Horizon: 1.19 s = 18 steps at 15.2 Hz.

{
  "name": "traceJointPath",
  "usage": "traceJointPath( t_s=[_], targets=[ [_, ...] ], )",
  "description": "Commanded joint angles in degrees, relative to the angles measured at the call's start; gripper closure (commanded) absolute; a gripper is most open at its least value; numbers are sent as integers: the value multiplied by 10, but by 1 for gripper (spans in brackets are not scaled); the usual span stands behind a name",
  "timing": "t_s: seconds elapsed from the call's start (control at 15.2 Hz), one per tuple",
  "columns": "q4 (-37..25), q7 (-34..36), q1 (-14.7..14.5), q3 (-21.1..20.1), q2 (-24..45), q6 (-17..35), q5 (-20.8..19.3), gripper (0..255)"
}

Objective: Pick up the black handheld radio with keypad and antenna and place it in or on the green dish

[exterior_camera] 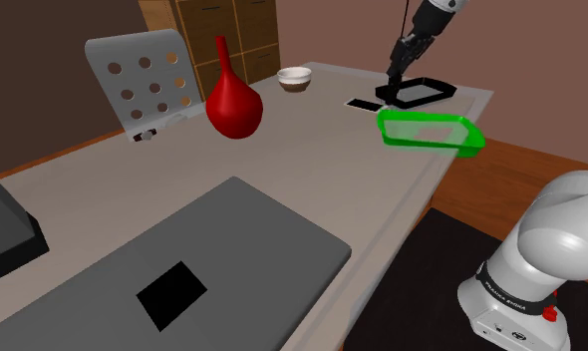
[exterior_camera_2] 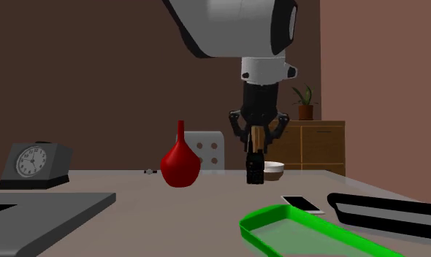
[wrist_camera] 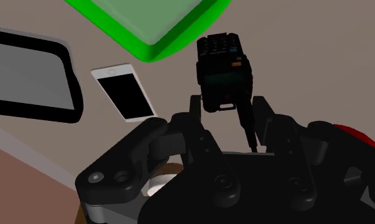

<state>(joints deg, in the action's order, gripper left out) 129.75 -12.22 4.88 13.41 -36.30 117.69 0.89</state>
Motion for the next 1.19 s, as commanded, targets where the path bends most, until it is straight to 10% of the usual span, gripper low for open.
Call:
traceJointPath(
  t_s=[0.0,1.12],
  targets=[
    [16,-24,9,20,-20,-5,-6,255],
    [103,-159,61,145,-86,12,-55,255]
  ],
)
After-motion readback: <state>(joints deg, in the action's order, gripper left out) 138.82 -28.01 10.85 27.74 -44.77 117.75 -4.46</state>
